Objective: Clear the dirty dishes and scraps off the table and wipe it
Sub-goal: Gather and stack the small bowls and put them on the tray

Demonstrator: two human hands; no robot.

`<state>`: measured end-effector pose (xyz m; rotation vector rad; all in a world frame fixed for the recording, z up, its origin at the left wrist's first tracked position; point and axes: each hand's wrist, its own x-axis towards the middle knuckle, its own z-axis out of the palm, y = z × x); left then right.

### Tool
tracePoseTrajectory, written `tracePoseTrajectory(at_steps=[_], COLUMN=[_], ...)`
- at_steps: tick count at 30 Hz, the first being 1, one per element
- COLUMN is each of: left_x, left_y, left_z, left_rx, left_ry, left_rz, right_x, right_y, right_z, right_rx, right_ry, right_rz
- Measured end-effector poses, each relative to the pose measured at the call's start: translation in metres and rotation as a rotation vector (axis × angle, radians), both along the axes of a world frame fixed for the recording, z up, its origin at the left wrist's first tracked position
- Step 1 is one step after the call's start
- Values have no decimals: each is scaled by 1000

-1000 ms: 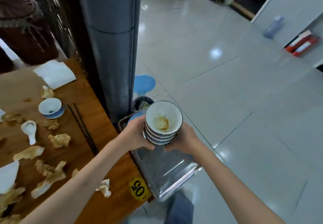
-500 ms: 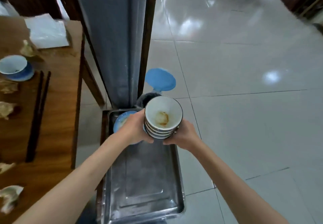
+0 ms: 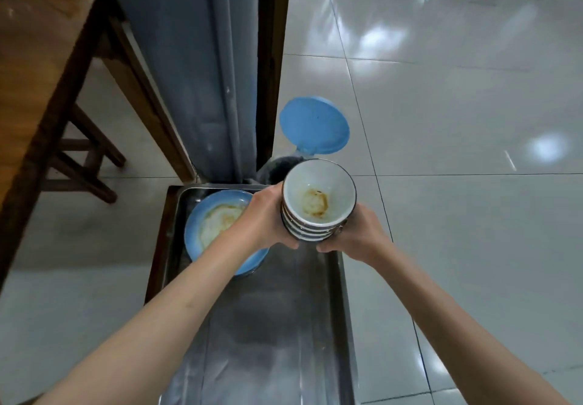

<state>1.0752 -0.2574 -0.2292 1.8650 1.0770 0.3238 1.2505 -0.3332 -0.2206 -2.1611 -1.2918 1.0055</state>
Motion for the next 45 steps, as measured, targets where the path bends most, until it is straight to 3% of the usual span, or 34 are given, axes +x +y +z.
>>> tracePoseTrajectory(at_steps=[3, 8, 13, 33, 42, 45], left_x=[2, 10, 12, 17, 16, 8], left_y=[7, 14, 18, 23, 16, 12], left_z=[-25, -55, -80, -105, -93, -79], left_rx=[14, 221, 291, 319, 272, 227], left_ry=[48, 369, 477, 519, 534, 620], left_rz=[-1, -86, -133, -124, -97, -88], right_x=[1, 1, -1, -5, -7, -7], right_y=[7, 12, 11, 11, -1, -8], right_z=[-30, -66, -87, -106, -90, -76], right_rx=[2, -6, -19, -7, -41, -52], right_ry=[12, 15, -16, -36, 45, 116], right_rz=[-10, -47, -44, -99, -129, -164])
